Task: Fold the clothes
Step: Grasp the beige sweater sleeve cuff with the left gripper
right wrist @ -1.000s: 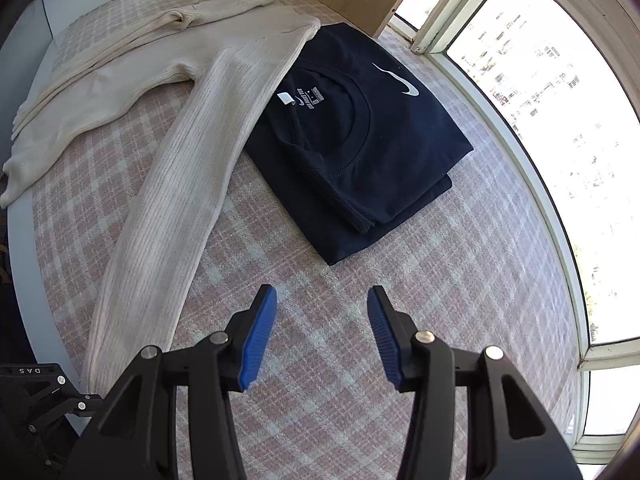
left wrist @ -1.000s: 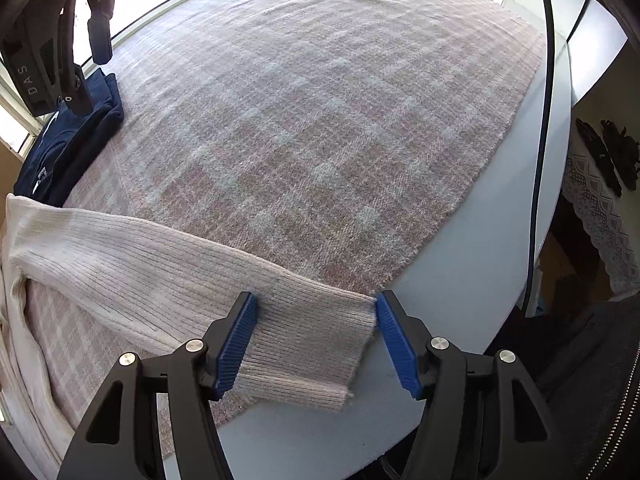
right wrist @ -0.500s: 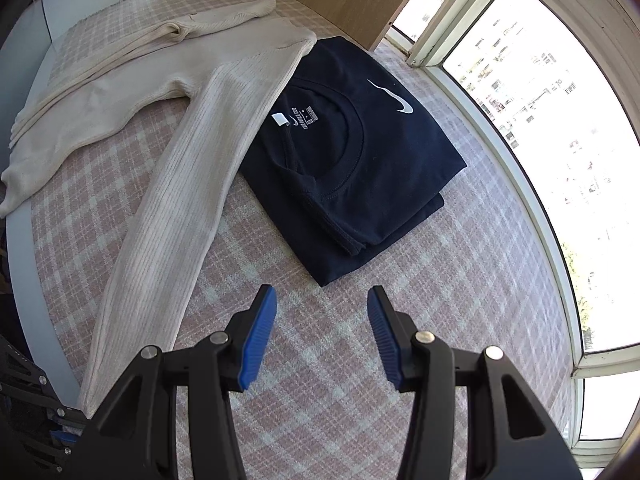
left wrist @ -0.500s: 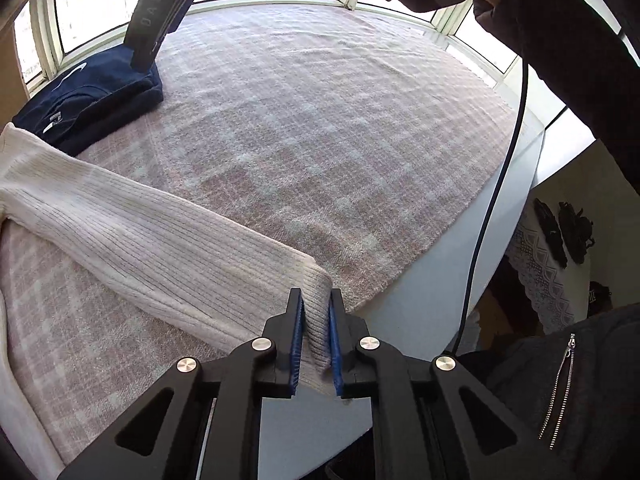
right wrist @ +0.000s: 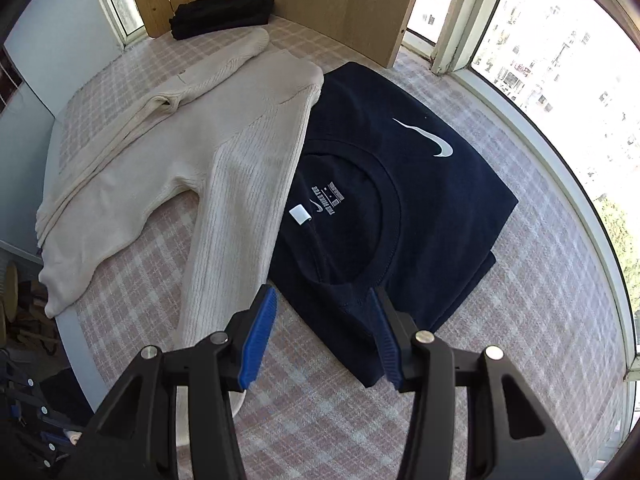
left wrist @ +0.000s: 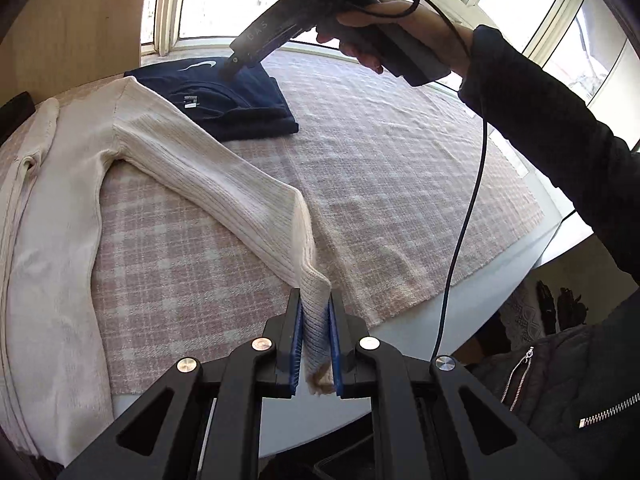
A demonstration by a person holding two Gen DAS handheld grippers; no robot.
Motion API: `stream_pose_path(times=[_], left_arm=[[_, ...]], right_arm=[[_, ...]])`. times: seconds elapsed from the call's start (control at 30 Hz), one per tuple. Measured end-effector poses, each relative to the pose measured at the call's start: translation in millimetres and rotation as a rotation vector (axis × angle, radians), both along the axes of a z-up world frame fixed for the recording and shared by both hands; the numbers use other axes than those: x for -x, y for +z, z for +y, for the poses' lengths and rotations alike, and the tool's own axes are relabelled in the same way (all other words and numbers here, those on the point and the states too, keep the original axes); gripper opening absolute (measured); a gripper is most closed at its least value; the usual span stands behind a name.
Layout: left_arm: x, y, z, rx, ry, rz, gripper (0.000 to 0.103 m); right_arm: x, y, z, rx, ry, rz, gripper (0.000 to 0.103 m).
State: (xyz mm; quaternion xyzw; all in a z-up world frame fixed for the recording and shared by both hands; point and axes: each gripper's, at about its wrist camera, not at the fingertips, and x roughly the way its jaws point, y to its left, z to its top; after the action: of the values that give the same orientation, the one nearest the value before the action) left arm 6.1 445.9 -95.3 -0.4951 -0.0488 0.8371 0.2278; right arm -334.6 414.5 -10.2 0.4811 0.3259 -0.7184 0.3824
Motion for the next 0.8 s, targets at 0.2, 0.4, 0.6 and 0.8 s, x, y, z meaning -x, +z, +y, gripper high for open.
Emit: stream_pose_path(times=[0.2,0.4,0.6,0.8], left_arm=[[-15,7,-47,0.014,0.126,0.022,0.011],[-24,7,-81,-0.032,0.213,0.026,0.011],[-30,9,-94,-0.052,0.246,0.041,0.011],[-34,10,-106,-0.07,0.272,0.048,0.009]], right_arm=[[37,-17,-97,-0.016,0.04,0.014,0.047],[70,-48,-135,-0.128,-0.009,0.004,0.047],[88,-43,-139,-0.127,-0.057,0.001,0.047],[97,-52,-144,-0.204,-0.062,0.035,0.047]])
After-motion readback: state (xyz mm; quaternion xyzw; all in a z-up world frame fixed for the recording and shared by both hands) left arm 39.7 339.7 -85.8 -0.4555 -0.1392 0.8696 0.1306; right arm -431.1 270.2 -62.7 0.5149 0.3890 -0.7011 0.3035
